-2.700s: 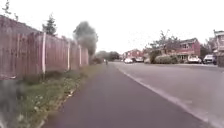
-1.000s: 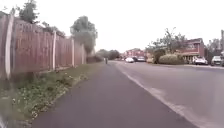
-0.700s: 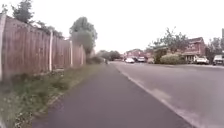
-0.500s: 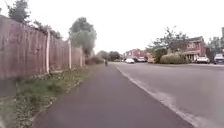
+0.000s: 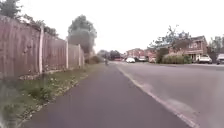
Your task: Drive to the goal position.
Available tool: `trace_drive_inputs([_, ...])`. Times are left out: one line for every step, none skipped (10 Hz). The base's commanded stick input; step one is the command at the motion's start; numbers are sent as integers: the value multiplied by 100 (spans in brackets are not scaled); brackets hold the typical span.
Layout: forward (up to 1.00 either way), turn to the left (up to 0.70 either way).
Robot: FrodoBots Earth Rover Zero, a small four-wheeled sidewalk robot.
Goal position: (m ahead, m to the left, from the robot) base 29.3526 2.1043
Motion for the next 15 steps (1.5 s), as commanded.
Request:
trace_drive_inputs([100,0])
trace_drive_inputs([100,0])
trace_drive_inputs([100,0])
trace_drive_inputs([100,0])
trace_drive_inputs([100,0])
trace_drive_inputs([100,0])
trace_drive_inputs([100,0])
trace_drive_inputs([100,0])
trace_drive_inputs([100,0])
trace_drive_inputs([100,0])
trace_drive_inputs([95,0])
trace_drive_inputs([95,0])
trace_drive_inputs([95,0])
trace_drive_inputs([95,0])
trace_drive_inputs([95,0])
